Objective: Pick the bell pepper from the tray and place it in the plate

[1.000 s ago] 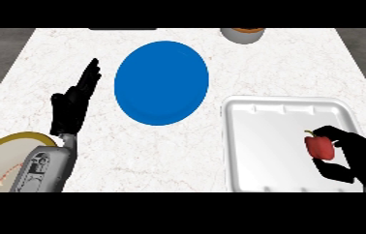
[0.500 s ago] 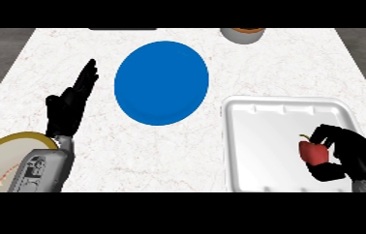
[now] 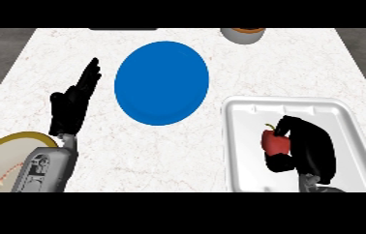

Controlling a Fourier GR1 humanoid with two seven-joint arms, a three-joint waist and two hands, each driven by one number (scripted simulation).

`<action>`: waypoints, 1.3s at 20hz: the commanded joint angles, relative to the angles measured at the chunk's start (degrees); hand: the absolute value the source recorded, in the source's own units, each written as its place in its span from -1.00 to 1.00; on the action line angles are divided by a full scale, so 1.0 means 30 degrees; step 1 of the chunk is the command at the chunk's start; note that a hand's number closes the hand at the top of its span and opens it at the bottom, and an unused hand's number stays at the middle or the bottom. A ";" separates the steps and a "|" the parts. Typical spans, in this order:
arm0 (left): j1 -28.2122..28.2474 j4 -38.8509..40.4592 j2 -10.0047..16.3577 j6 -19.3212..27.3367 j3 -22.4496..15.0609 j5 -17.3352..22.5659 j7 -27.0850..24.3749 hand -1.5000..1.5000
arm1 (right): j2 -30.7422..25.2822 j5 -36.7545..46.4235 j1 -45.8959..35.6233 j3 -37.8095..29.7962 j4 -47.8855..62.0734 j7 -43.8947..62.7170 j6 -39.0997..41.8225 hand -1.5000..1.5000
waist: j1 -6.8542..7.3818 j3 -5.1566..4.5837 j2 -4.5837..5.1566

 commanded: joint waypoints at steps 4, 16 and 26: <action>0.0125 0.0141 0.0826 -0.0897 0.0664 0.0452 -0.0359 0.00 | 0.1569 0.3067 -0.2417 0.2013 -0.2572 0.0620 -0.2166 1.00 | 0.0123 0.0006 0.0000; 0.0117 -0.0340 -0.0939 0.0433 -0.0649 -0.1014 -0.0236 0.00 | 0.4270 -0.0066 -1.1068 0.2293 0.2048 0.1436 -0.1056 1.00 | 0.0372 0.0012 0.0090; -0.0963 0.0246 -0.0432 -0.0631 0.0291 -0.0097 0.0636 0.00 | 0.4314 -0.4815 -1.7747 0.2920 1.2281 0.1066 -0.6042 1.00 | 0.0688 0.0011 0.0201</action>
